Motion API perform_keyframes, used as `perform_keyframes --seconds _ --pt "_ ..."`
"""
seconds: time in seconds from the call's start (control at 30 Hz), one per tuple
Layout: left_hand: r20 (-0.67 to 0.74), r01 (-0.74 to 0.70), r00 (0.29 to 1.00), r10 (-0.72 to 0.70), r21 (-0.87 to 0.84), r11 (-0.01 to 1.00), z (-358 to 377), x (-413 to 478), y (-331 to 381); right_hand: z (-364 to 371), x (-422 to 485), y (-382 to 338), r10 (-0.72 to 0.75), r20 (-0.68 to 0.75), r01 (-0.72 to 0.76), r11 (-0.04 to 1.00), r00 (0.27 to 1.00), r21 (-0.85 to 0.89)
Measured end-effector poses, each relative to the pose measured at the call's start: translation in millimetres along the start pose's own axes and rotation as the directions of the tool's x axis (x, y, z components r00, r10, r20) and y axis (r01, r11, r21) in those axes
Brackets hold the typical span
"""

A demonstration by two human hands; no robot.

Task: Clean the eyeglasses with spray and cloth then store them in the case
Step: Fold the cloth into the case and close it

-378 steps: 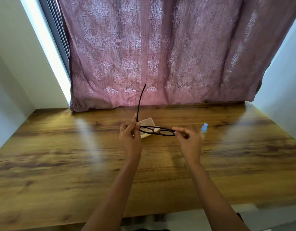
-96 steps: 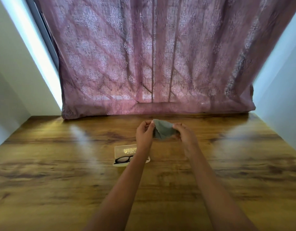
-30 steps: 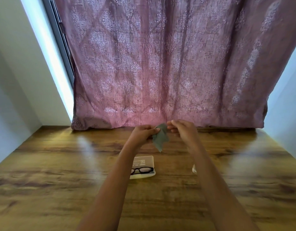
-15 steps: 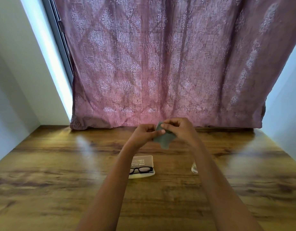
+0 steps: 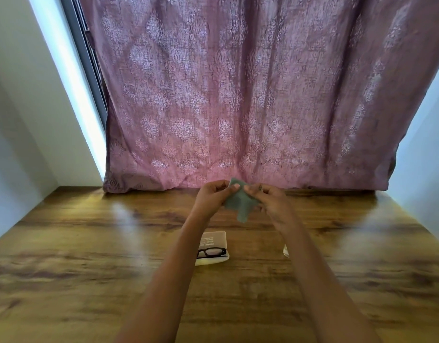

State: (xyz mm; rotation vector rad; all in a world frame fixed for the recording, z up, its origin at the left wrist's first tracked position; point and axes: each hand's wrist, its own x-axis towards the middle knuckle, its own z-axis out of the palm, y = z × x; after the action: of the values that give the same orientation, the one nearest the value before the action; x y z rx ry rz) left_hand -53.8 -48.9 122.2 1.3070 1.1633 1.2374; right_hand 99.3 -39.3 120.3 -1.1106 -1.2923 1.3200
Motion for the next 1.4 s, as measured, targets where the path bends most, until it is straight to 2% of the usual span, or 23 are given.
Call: perform_keyframes --seconds 0.1,0.23,0.37,0.47,0.53,0.6,0.67,0.73,0.93,1.03,1.17,1.27,1.4 --pt "-0.080 -0.034 0.996 0.032 -0.017 0.999 2.3 1.8 -2.3 0.3 2.4 0.2 0.005 -0.041 -0.002 0.998 0.999 0.064" --pt "-0.168 -0.056 0.984 0.054 -0.006 0.998 5.5 3.2 -1.7 1.9 3.0 2.8 0.088 -0.067 -0.073 0.979 0.994 0.190" --pt "-0.205 -0.077 0.976 0.076 0.002 0.997 8.7 2.1 -1.1 6.3 1.9 0.8 0.144 -0.129 -0.095 0.939 0.981 0.330" --pt "-0.224 -0.085 0.971 0.083 0.000 0.996 7.9 0.8 -0.5 6.2 -0.1 -0.6 0.168 -0.163 -0.097 0.923 0.972 0.373" --pt "-0.230 -0.087 0.970 0.084 -0.003 0.996 7.4 0.8 -0.1 5.9 -1.9 -0.8 0.191 -0.135 -0.120 0.903 0.972 0.414" --pt "-0.221 -0.095 0.972 0.081 -0.055 0.994 8.1 1.0 1.8 5.6 -4.8 -1.4 0.225 -0.031 -0.184 0.863 0.974 0.469" --pt "-0.192 -0.088 0.979 0.068 -0.099 0.991 9.9 0.5 4.5 6.3 -8.5 -2.7 0.261 0.113 -0.284 0.861 0.959 0.422" --pt "-0.169 -0.057 0.985 0.036 -0.122 0.991 10.6 1.0 4.6 7.2 -10.9 -2.7 0.277 0.199 -0.334 0.864 0.940 0.377" --pt "-0.086 0.086 0.990 -0.108 -0.226 0.970 8.0 -1.0 4.4 2.1 -9.5 -1.7 0.276 0.116 -0.292 0.778 0.954 0.556" --pt "-0.047 0.210 0.971 -0.233 -0.289 0.934 8.4 -2.0 3.4 1.7 -9.0 1.1 0.259 0.072 -0.257 0.807 0.963 0.531" --pt "0.146 0.370 0.929 -0.340 -0.328 0.869 1.8 -2.9 2.1 -3.5 -8.4 1.4 0.242 0.025 -0.223 0.841 0.970 0.493" --pt "0.167 0.390 0.920 -0.354 -0.310 0.867 0.0 -5.7 1.4 -9.3 -7.3 2.5 0.198 -0.043 -0.169 0.916 0.979 0.364" --pt "0.062 0.295 0.955 -0.289 -0.267 0.918 2.7 -6.8 4.0 -12.4 -8.4 -0.6 -0.001 -0.063 0.013 0.980 0.998 0.198"
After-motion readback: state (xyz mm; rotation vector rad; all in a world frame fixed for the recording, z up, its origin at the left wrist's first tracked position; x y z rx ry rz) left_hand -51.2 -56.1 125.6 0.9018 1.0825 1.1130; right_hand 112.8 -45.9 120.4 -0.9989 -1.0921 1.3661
